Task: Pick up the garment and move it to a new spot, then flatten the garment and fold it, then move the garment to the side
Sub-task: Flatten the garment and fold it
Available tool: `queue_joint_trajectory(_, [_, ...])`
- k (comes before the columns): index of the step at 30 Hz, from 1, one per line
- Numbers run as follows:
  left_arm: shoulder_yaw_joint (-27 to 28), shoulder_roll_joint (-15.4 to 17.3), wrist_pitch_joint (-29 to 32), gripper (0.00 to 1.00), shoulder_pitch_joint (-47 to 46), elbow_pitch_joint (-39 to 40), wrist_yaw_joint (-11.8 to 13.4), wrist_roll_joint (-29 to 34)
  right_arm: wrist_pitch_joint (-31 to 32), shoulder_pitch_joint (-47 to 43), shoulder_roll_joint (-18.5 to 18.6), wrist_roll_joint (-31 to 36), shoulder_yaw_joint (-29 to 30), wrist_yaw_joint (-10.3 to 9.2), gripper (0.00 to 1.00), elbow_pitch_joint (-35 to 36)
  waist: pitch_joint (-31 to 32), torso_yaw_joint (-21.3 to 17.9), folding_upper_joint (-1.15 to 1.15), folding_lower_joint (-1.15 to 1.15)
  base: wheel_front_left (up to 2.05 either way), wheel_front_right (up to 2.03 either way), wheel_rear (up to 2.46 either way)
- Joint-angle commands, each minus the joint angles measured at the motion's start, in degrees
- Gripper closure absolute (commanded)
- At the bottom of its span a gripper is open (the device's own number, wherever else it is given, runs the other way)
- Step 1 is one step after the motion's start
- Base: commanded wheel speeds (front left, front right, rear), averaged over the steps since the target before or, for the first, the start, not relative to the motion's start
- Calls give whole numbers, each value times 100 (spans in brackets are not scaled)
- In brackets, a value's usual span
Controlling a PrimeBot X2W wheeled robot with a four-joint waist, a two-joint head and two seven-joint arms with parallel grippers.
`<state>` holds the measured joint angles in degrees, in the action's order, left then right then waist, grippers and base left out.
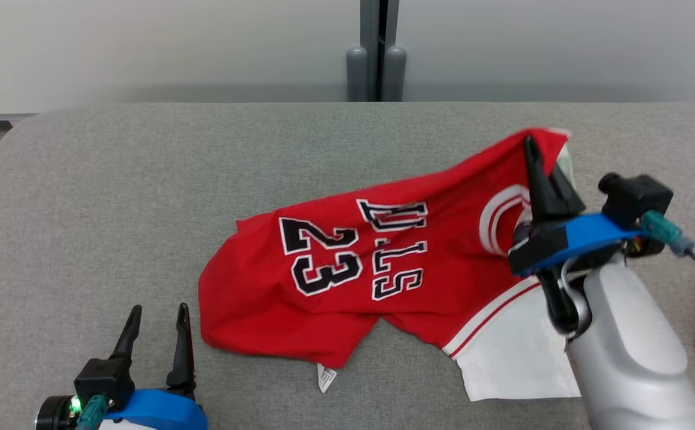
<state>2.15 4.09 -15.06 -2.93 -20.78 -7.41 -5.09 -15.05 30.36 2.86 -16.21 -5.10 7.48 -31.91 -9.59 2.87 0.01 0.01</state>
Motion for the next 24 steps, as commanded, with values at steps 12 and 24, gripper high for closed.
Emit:
queue_joint_trajectory(12, [-322, -33, -15, 0, -195, -129, -11, -173, -17, 1780, 19, 1512, 664, 2, 100, -680, -229, 521, -1, -1, 0, 0, 0])
queue_joint_trajectory(24, [-668, 105, -15, 0, -491, -137, -11, -372, 149, 2309, 60, 3984, 3000, 2, 0, -1753, -617, 960, -1, -1, 0, 0, 0])
